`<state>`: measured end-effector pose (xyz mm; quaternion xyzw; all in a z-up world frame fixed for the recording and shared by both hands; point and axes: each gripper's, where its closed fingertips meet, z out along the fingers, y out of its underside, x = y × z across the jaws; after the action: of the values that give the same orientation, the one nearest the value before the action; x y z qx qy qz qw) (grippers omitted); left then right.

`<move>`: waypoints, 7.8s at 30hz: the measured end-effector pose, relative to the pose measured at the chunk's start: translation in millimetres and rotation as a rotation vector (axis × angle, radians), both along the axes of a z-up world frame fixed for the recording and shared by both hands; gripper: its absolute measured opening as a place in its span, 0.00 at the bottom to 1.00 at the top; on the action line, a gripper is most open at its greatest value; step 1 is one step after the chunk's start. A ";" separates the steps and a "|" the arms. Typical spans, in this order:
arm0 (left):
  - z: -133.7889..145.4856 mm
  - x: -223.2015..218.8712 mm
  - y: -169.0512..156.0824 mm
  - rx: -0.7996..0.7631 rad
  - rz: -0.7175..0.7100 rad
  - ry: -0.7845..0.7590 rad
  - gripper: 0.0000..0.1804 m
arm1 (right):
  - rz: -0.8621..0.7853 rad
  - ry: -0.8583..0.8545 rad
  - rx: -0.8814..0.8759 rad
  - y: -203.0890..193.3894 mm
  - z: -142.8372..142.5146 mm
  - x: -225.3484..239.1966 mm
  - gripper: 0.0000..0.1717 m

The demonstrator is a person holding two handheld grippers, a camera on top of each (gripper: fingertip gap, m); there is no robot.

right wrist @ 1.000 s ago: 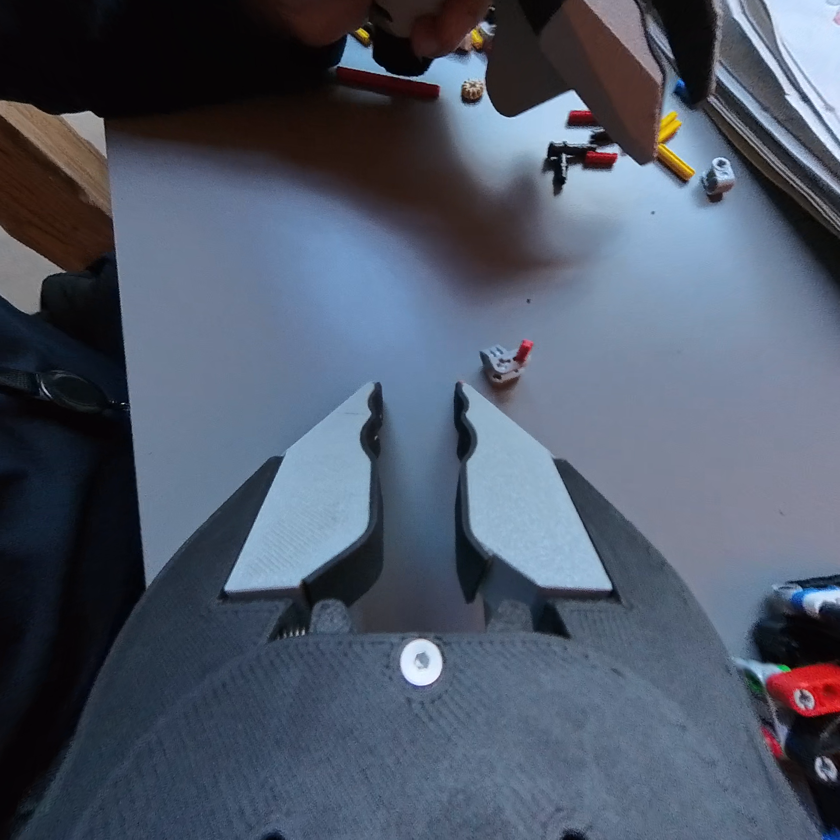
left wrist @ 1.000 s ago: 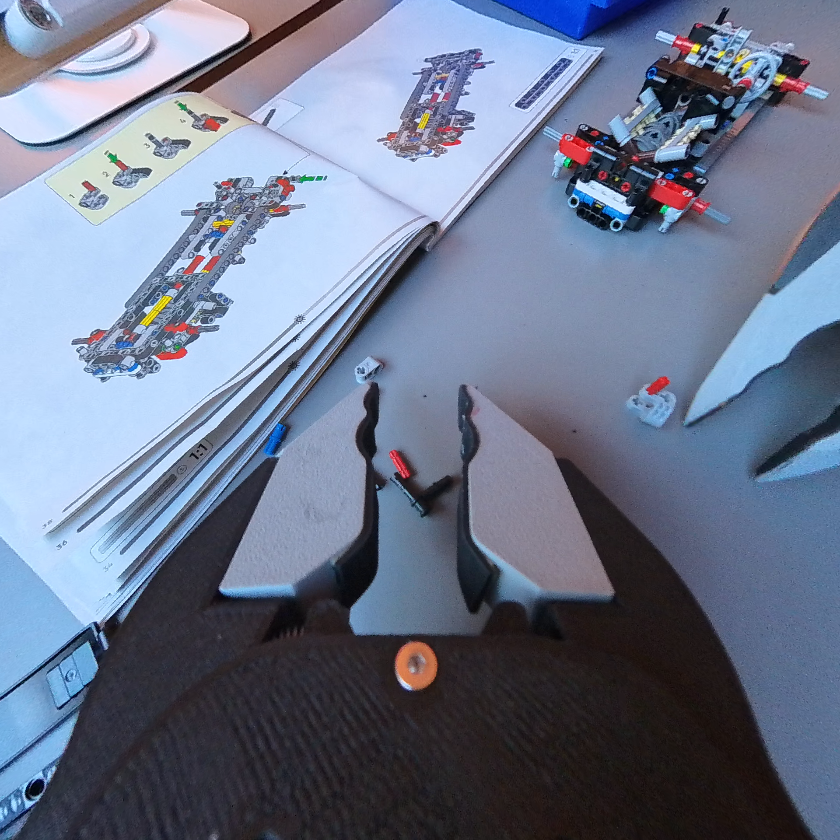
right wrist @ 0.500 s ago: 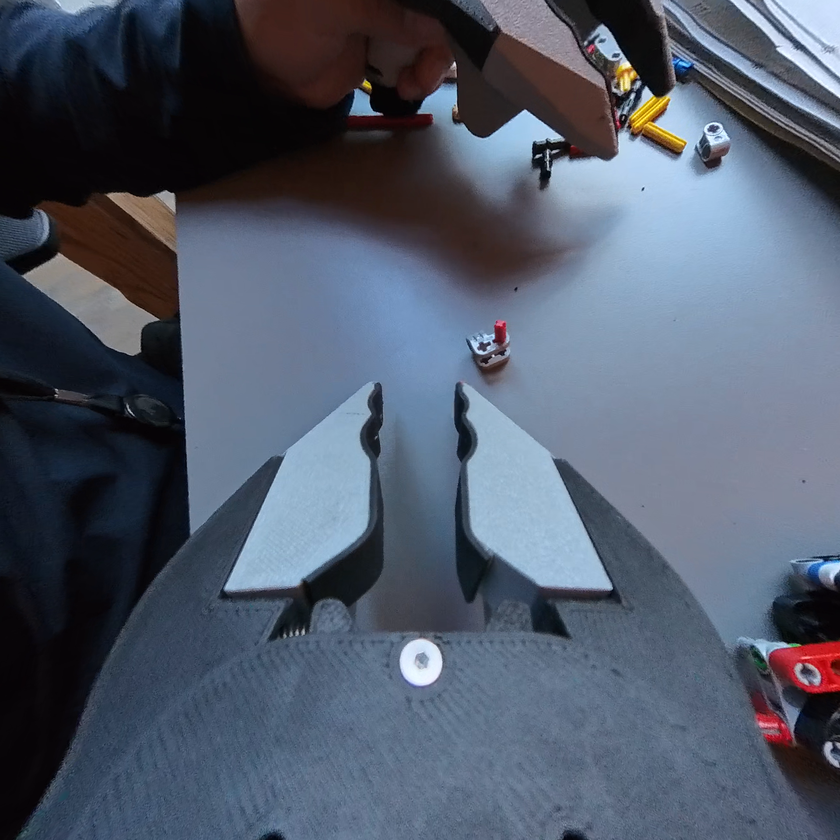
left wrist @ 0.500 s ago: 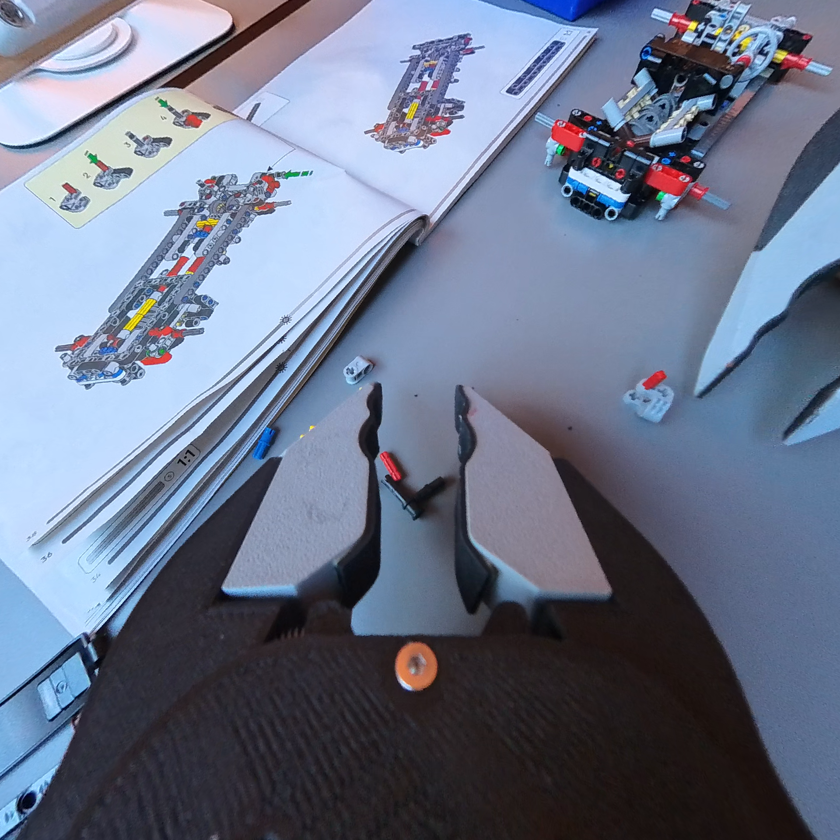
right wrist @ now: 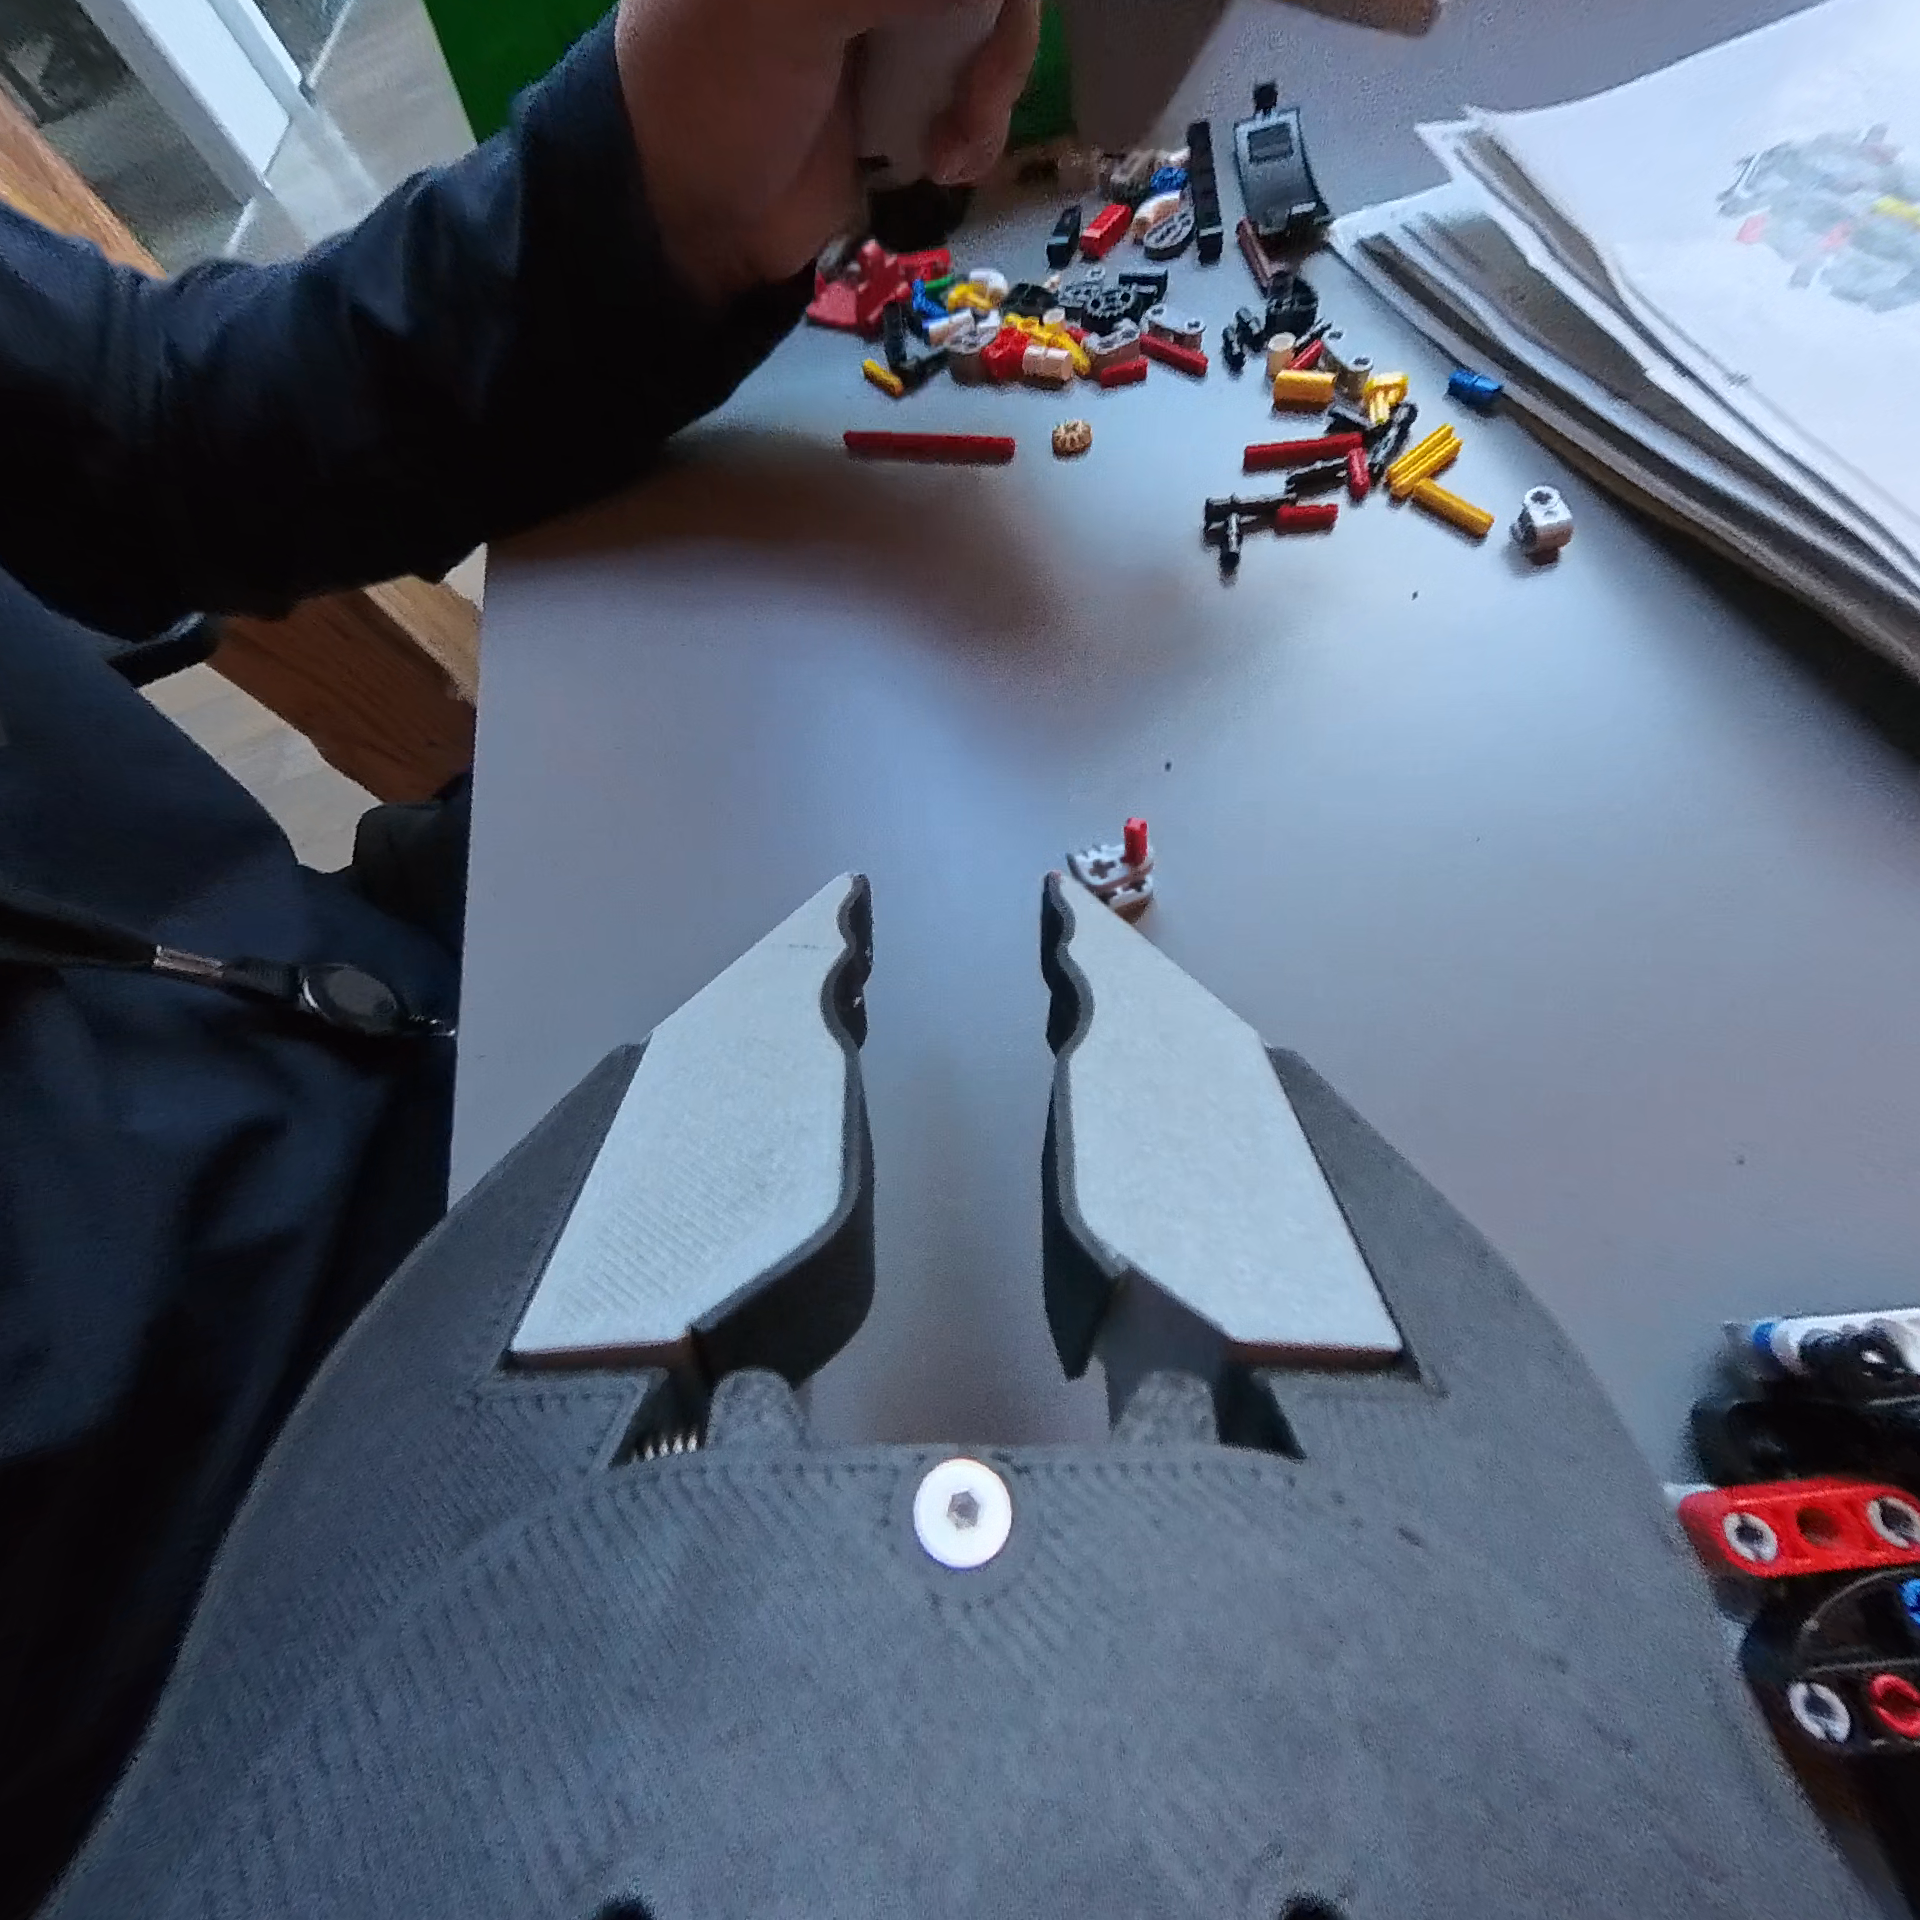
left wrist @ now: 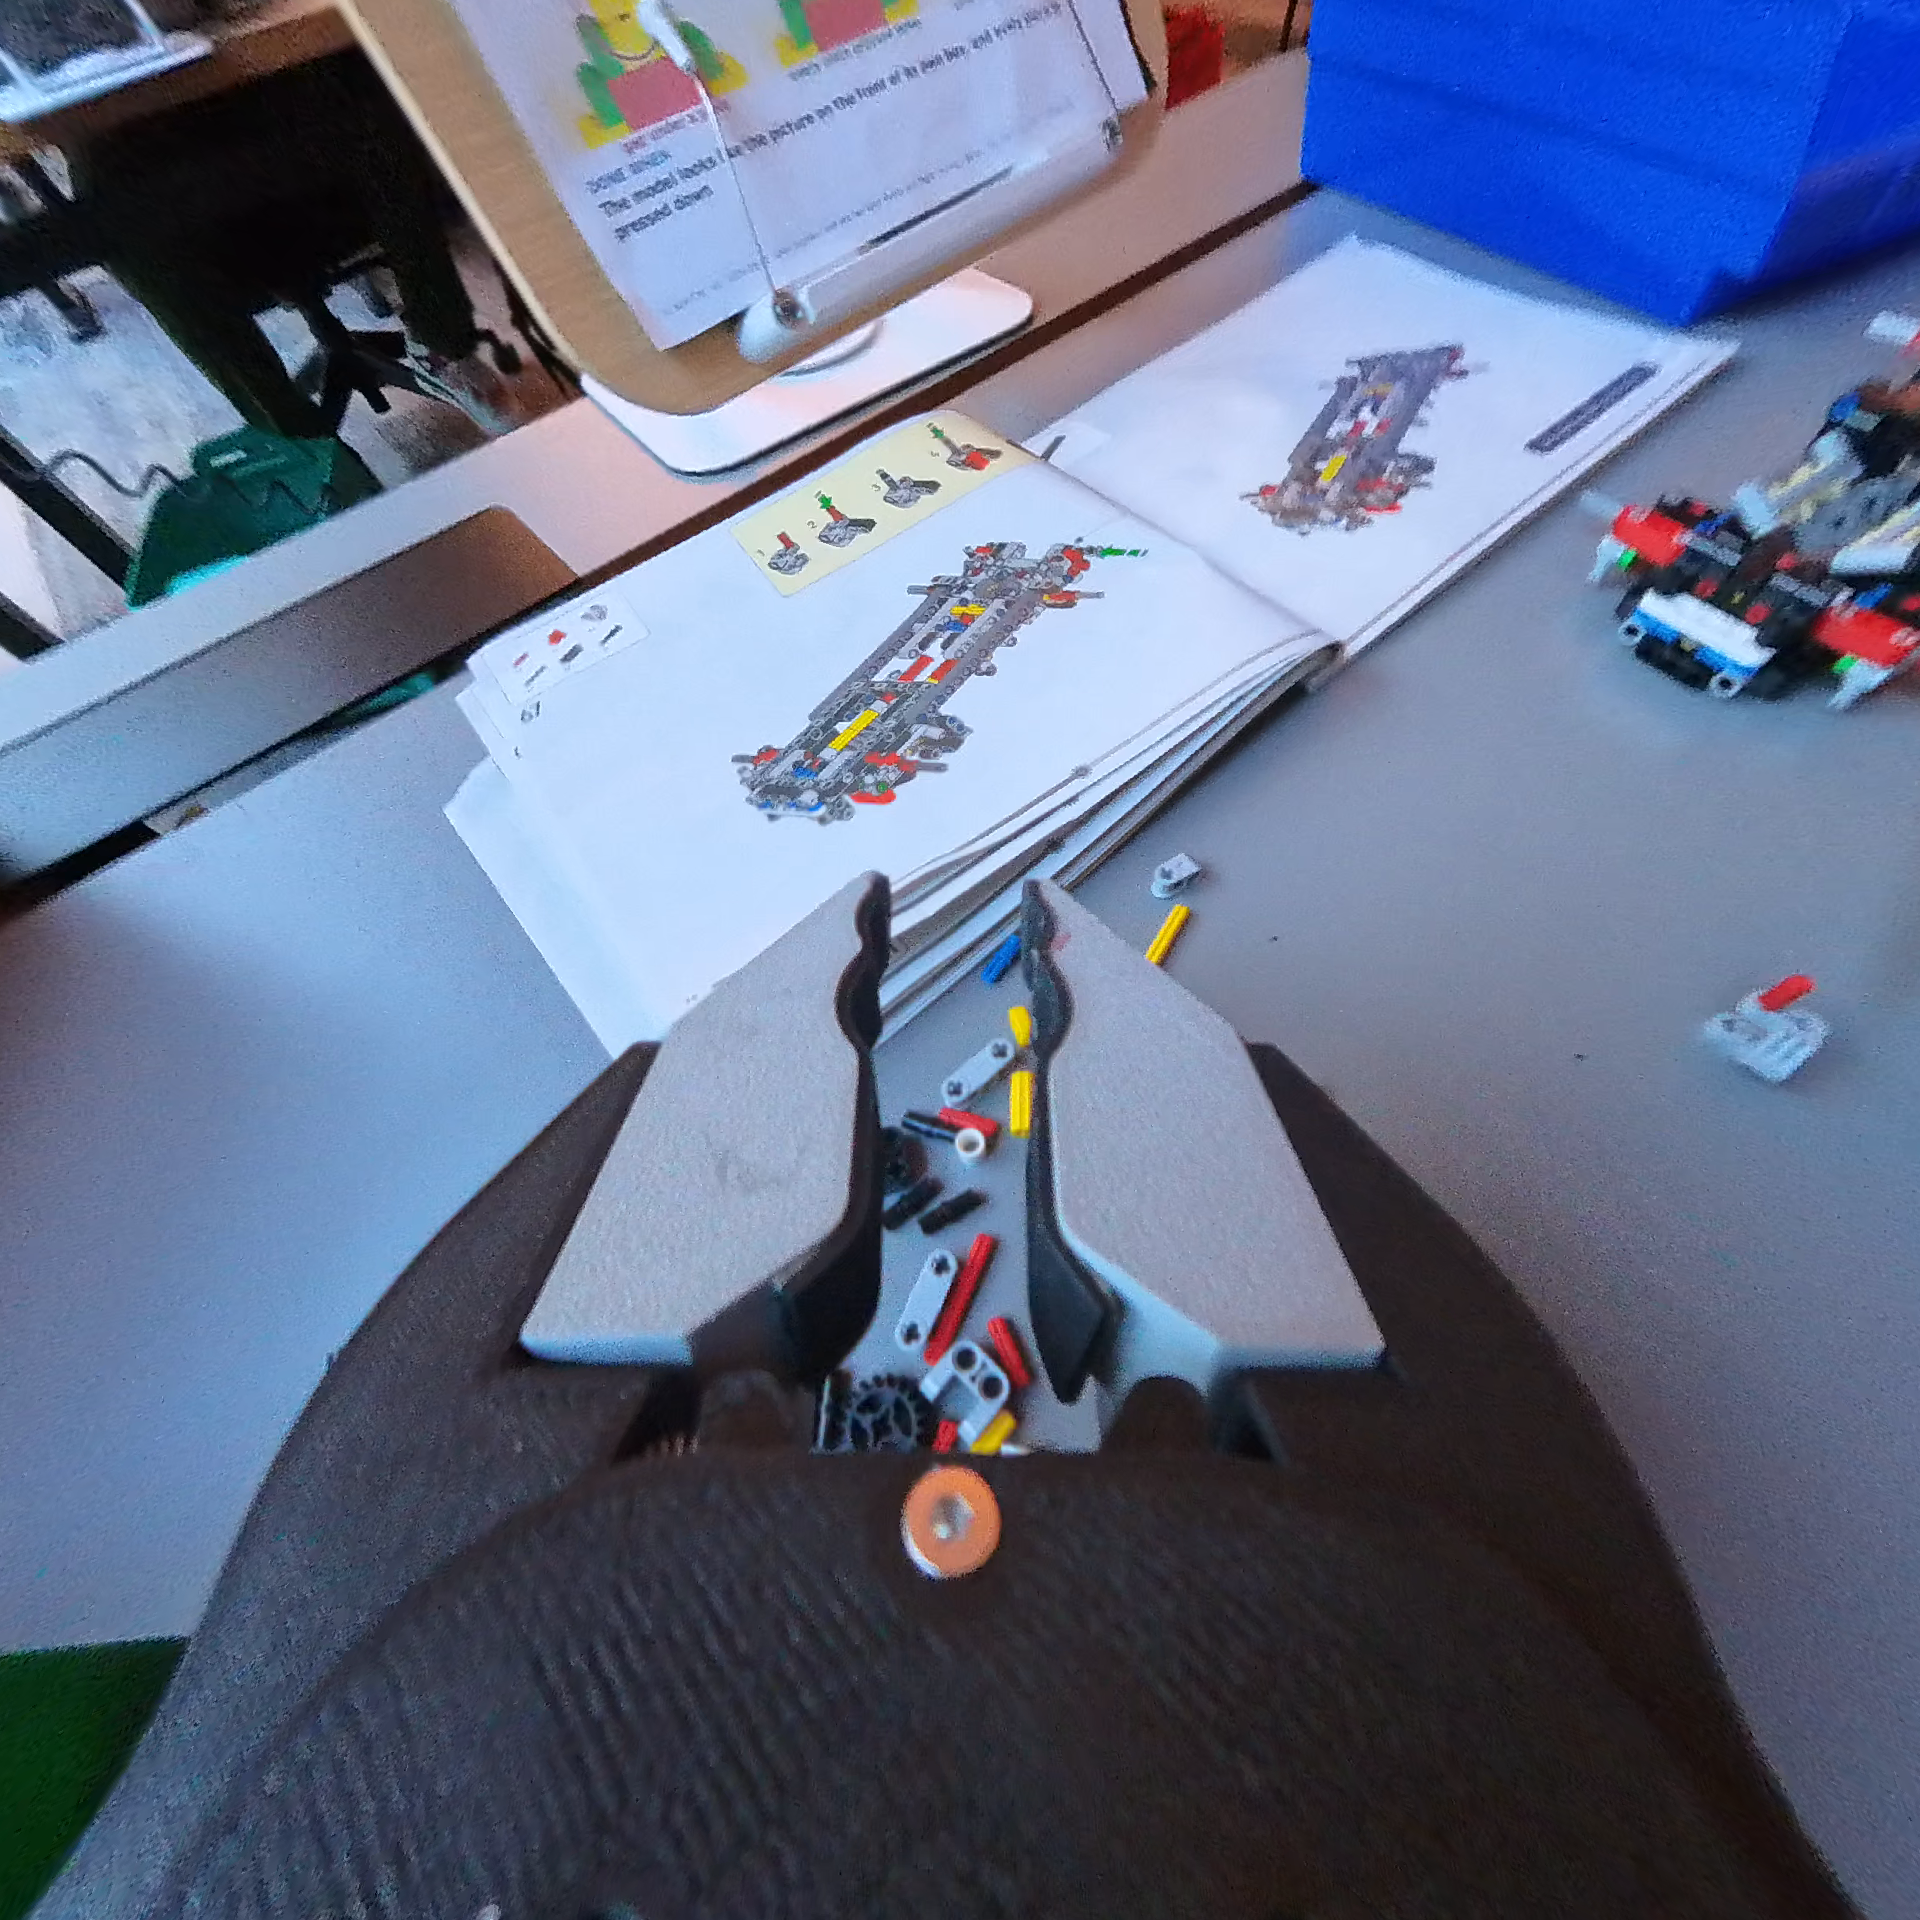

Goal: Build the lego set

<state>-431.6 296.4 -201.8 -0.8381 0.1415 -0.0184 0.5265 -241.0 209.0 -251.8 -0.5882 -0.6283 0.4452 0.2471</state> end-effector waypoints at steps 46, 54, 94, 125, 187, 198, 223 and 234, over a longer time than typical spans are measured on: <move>-26.9 22.3 4.5 -0.056 -0.076 -0.010 0.08 | -0.267 0.340 0.306 89.0 85.0 -86.8 0.32; -18.4 6.0 6.9 -0.045 -0.031 -0.095 0.09 | -0.305 0.292 0.249 108.9 63.1 -78.6 0.33; -16.8 -68.4 -12.8 -0.074 -0.025 0.047 0.09 | -0.264 0.298 0.179 92.7 49.6 -90.5 0.31; -80.3 -106.0 -105.7 -0.766 0.151 0.100 0.21 | -0.236 0.294 0.184 86.4 48.0 -85.5 0.28; -62.5 103.7 -13.9 -0.140 -0.404 0.325 0.12 | -0.262 0.326 0.134 92.9 61.3 -81.2 0.19; -56.6 102.7 -12.0 -0.141 -0.397 0.221 0.12 | -0.245 0.311 0.138 90.3 59.3 -79.9 0.17; 6.5 121.1 -23.3 0.329 -0.453 0.453 0.00 | -0.096 0.240 0.098 62.0 44.8 -83.0 0.08; -29.1 83.3 -17.1 -0.056 -0.419 0.217 0.02 | -0.139 0.190 0.135 71.0 37.2 -82.7 0.07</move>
<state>-348.4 279.3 -230.9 -0.8017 0.3674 -0.0410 0.4696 -323.7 280.0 -214.6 -0.5674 -0.5884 0.4374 0.3747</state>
